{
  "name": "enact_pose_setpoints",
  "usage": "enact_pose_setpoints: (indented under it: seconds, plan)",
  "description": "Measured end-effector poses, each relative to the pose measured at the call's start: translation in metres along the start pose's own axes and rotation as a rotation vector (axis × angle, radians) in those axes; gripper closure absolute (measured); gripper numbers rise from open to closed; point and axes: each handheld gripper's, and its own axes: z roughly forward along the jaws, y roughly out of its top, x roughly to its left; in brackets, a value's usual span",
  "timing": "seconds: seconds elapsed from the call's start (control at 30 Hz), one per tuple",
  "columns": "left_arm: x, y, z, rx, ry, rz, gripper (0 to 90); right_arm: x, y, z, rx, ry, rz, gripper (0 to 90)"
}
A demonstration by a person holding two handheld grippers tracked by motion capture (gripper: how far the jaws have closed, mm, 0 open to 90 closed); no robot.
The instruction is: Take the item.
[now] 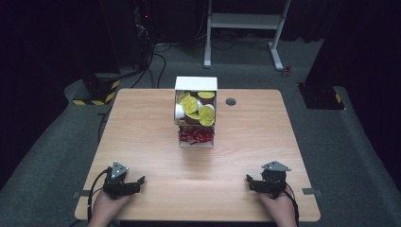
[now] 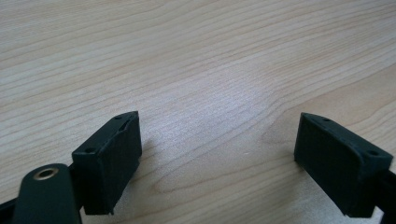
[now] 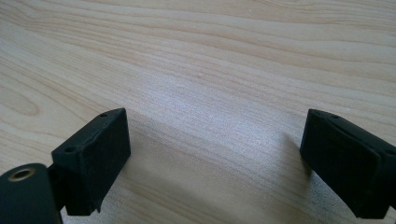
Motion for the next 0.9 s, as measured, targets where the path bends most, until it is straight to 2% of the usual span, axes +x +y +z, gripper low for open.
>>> enact_pose_setpoints:
  seconds: [0.17, 0.3, 0.4, 0.73, 0.87, 0.9]
  plan:
    - [-0.0003, -0.0002, -0.0001, -0.002, -0.003, 0.0, 16.3, -0.0006, 0.0006, 0.0007, -0.002, 0.0, -0.003, 8.2]
    - [-0.0012, 0.0002, 0.0002, -0.006, -0.031, 0.018, 17.9, 0.0, 0.0006, 0.0005, 0.001, -0.001, 0.0, 8.2]
    - [-0.0007, 0.0006, 0.0004, -0.005, -0.033, 0.021, 17.5, 0.0, -0.0004, -0.0001, -0.004, 0.0, 0.0, 8.3]
    - [-0.0006, 0.0033, 0.0008, 0.02, -0.056, 0.033, 15.0, 0.0, -0.0005, -0.0004, -0.001, 0.001, -0.007, 8.1]
    - [0.0029, 0.0043, 0.0002, 0.017, -0.083, 0.017, 15.2, 0.0001, -0.0006, -0.0005, -0.001, 0.0, -0.007, 8.1]
    - [0.0047, 0.0052, -0.0007, 0.007, -0.1, -0.002, 15.2, 0.0008, -0.0009, -0.0009, 0.001, -0.001, -0.004, 8.1]
